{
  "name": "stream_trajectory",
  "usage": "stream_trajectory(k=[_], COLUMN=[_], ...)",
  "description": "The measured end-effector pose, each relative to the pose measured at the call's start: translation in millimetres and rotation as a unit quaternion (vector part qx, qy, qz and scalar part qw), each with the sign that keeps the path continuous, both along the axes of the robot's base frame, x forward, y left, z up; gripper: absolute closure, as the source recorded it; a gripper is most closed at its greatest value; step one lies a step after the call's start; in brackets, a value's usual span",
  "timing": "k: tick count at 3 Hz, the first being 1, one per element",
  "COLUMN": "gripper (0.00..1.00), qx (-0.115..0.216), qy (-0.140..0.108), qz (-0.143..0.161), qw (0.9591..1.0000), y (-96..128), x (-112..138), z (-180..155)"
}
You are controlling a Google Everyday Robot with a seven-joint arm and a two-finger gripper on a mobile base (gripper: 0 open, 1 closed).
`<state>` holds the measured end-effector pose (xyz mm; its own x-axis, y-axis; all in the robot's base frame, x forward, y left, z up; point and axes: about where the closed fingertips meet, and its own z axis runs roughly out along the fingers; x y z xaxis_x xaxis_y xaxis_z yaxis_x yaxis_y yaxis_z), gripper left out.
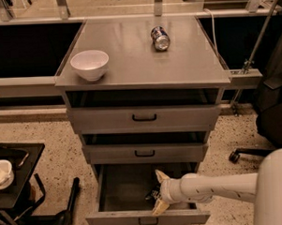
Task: Pick blue chip bag from bottom drawer and place on counter
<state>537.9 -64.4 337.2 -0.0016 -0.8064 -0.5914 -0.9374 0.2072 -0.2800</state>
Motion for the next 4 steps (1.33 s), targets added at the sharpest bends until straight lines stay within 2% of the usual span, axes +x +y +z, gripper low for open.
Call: stream_trajectory(k=[1,2,4], gripper=[0.00,0.00,0.00], qx=[-0.040,-0.043,-0.022], qy=[-0.042,-0.051,-0.030], qz=[-0.019,-0.020,-0.043], qw=[0.9981,0.9975,0.9984], y=[1,4,-15], x=[41,47,53], z=[-16,-15,-32])
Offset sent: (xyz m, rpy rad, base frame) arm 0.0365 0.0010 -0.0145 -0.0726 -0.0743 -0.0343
